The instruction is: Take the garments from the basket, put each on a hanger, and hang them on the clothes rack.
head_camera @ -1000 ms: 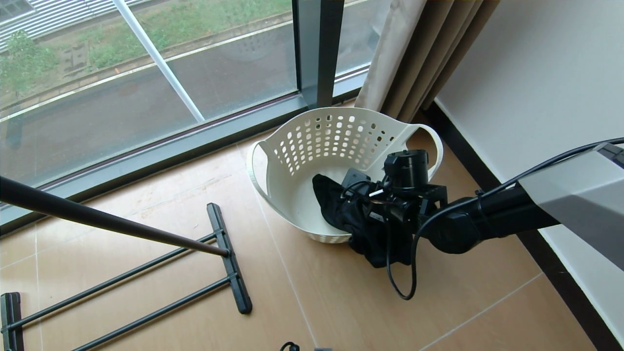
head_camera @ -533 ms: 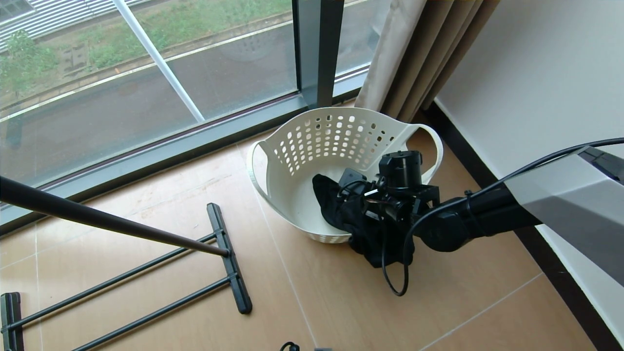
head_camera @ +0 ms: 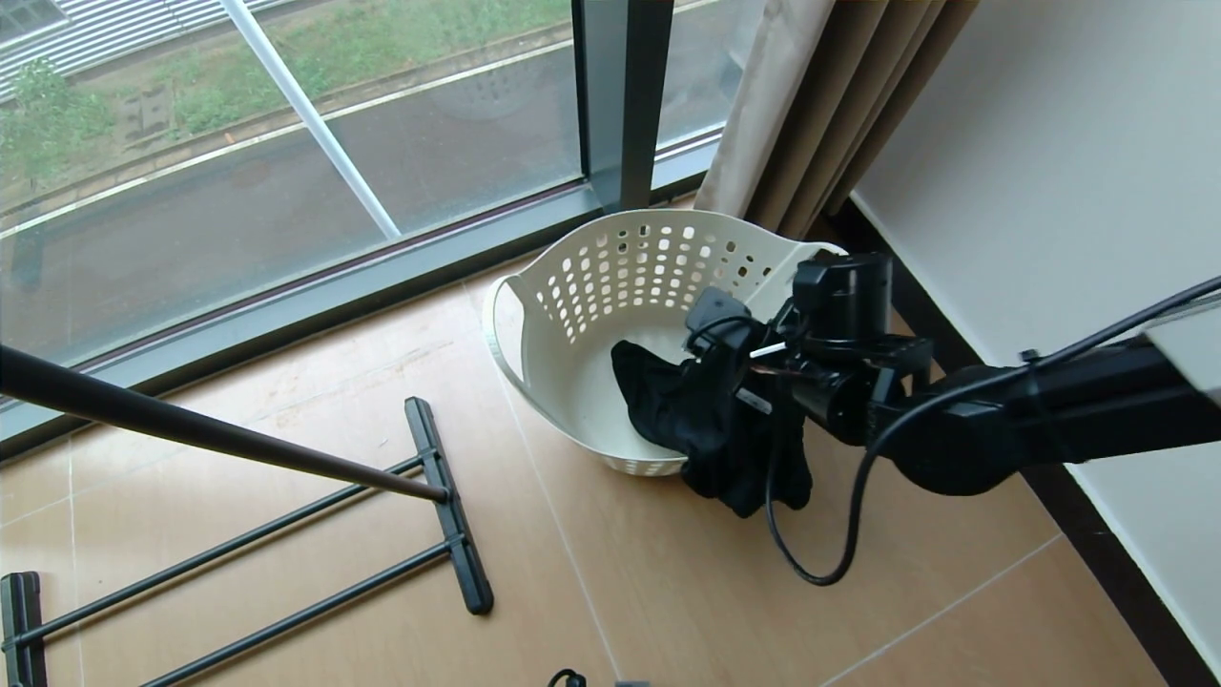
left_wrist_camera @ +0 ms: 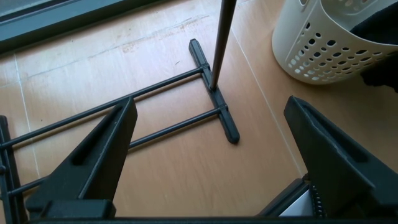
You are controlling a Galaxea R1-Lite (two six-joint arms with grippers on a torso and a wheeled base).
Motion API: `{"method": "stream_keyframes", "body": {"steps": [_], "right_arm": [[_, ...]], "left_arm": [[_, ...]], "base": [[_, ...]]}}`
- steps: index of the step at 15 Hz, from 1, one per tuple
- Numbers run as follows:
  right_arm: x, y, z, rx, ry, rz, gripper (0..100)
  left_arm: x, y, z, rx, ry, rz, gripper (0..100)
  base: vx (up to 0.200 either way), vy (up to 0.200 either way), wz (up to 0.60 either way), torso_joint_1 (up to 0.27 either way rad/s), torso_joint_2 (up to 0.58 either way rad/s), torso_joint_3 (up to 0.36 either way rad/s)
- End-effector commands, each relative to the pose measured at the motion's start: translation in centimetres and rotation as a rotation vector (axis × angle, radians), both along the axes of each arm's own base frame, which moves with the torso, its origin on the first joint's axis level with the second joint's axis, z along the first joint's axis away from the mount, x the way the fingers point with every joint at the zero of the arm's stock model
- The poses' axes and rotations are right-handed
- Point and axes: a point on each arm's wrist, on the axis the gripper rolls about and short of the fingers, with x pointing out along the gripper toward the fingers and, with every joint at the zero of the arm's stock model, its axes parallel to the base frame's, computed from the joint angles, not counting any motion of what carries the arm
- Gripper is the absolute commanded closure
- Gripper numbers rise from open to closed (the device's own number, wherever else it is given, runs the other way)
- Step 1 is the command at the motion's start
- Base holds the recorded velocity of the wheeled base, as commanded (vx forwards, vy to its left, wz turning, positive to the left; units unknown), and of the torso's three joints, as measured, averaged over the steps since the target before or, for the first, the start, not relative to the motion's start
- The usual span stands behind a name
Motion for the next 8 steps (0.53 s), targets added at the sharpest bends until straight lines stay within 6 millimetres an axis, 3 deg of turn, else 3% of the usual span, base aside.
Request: {"method": "stream_keyframes", "body": {"steps": [1, 4, 7, 8], "right_arm": [[-7.0, -2.2, 6.2, 0.178, -0.097, 0.033, 100], [-15.8, -5.6, 10.3, 0.32, -0.198, 0.128, 100], [-21.4, -6.7, 11.3, 0.473, -0.197, 0.266, 100], [-21.9, -6.7, 11.1, 0.493, -0.176, 0.284, 100]], "left_arm": [[0.0, 0.0, 0.1, -0.001, -0.001, 0.0, 0], [0.0, 0.0, 0.0, 0.047, 0.004, -0.005, 0], [0.0, 0.0, 0.0, 0.047, 0.004, -0.005, 0], [0.0, 0.0, 0.0, 0.045, 0.004, -0.003, 0]], "base": [[0.0, 0.0, 0.0, 0.0, 0.0, 0.0], [0.0, 0.0, 0.0, 0.0, 0.0, 0.0], [0.0, 0.0, 0.0, 0.0, 0.0, 0.0], [0.0, 0.0, 0.0, 0.0, 0.0, 0.0]]}}
